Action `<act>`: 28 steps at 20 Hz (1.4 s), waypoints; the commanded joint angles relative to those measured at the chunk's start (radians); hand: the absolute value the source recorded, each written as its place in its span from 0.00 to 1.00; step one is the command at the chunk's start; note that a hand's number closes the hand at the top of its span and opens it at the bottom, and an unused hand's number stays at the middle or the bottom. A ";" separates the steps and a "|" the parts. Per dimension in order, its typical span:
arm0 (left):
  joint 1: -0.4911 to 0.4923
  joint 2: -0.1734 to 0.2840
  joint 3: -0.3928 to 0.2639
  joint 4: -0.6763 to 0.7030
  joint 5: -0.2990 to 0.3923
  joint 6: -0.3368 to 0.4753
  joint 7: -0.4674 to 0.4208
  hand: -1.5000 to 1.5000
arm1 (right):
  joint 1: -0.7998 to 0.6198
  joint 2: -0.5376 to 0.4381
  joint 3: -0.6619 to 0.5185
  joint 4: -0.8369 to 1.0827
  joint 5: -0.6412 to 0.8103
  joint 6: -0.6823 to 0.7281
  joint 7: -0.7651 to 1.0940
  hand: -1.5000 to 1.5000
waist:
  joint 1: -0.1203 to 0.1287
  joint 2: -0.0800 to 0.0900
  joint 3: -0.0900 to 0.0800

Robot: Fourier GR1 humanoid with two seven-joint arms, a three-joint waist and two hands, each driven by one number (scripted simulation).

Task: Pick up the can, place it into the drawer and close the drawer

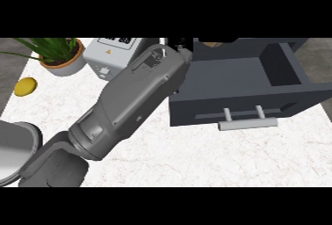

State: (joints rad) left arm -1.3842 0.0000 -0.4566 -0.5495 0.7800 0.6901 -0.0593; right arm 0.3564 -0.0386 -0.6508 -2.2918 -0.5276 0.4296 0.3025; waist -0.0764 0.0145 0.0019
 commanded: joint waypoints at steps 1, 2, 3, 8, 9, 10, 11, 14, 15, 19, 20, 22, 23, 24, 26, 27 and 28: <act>0.000 0.000 -0.039 0.055 0.028 0.004 -0.045 1.00 | 0.033 -0.037 -0.043 -0.035 -0.107 0.001 0.048 0.00 | -0.015 0.000 0.000; -0.023 0.000 -0.058 0.066 0.030 0.010 -0.027 1.00 | 0.020 0.017 -0.004 -0.009 -0.014 0.030 -0.016 0.00 | -0.004 0.000 0.000; -0.017 0.000 -0.058 0.076 0.044 0.015 -0.041 0.00 | 0.043 0.028 0.004 -0.090 -0.029 -0.008 0.039 0.00 | -0.017 0.003 0.000; -0.011 0.000 -0.095 0.101 0.086 0.056 -0.055 0.00 | -0.009 -0.001 0.000 -0.026 -0.015 -0.019 0.039 0.00 | -0.006 0.004 0.000; 0.023 0.000 -0.130 0.074 0.104 0.093 -0.085 0.00 | -0.001 -0.001 0.004 -0.012 -0.017 0.030 -0.001 0.00 | -0.035 0.009 0.001; 0.022 0.000 -0.137 0.060 0.095 0.071 -0.057 0.00 | -0.025 -0.031 -0.032 -0.018 -0.041 -0.033 0.043 0.00 | 0.009 -0.002 -0.001; 0.039 0.000 -0.145 0.069 0.124 0.095 -0.088 0.00 | -0.018 -0.026 -0.022 0.002 -0.034 0.008 0.014 0.00 | -0.027 0.007 0.000; 0.010 0.000 -0.160 0.073 0.147 0.112 -0.084 0.00 | -0.049 -0.038 -0.017 0.005 -0.038 -0.023 0.040 0.00 | -0.020 0.007 0.000; 0.000 0.000 -0.143 0.099 0.150 0.090 -0.098 0.00 | 0.003 -0.008 -0.011 -0.064 -0.043 -0.004 0.041 0.00 | -0.030 0.007 0.000; -0.003 0.000 -0.158 0.085 0.199 0.111 -0.101 0.00 | -0.041 -0.037 -0.002 -0.010 -0.037 0.003 0.041 0.00 | -0.030 0.009 0.000; 0.008 0.000 -0.141 0.104 0.189 0.089 -0.146 0.00 | -0.015 -0.014 -0.014 -0.016 -0.035 0.015 0.022 0.00 | -0.012 0.004 0.000; 0.008 0.000 -0.162 0.080 0.215 0.113 -0.146 0.00 | -0.073 -0.038 -0.022 -0.005 0.002 -0.003 -0.003 0.00 | -0.018 0.007 0.000; 0.008 0.000 -0.135 0.099 0.220 0.084 -0.165 0.00 | -0.039 -0.025 -0.040 -0.045 0.032 0.027 -0.041 0.00 | -0.019 0.006 0.000; -0.004 0.000 -0.139 0.094 0.207 0.077 -0.164 0.00 | -0.038 -0.031 -0.045 -0.097 0.103 0.039 -0.067 0.00 | -0.006 0.003 -0.001; -0.001 0.000 -0.145 0.078 0.228 0.082 -0.163 0.00 | -0.074 -0.110 -0.069 -0.103 0.117 0.066 -0.090 0.00 | -0.019 0.006 -0.001; 0.009 0.000 -0.137 0.061 0.233 0.080 -0.188 0.00 | -0.083 -0.099 -0.043 -0.129 0.193 0.068 -0.099 0.00 | 0.002 0.006 -0.001; 0.003 0.000 -0.138 0.057 0.245 0.093 -0.203 0.00 | -0.073 -0.081 -0.017 -0.109 0.187 0.107 -0.131 0.00 | -0.011 0.007 0.000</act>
State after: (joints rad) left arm -1.3836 0.0001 -0.5983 -0.4720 0.9992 0.7788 -0.2241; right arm 0.2882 -0.1096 -0.6829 -2.3345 -0.4547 0.4868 0.2221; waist -0.0882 0.0206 0.0014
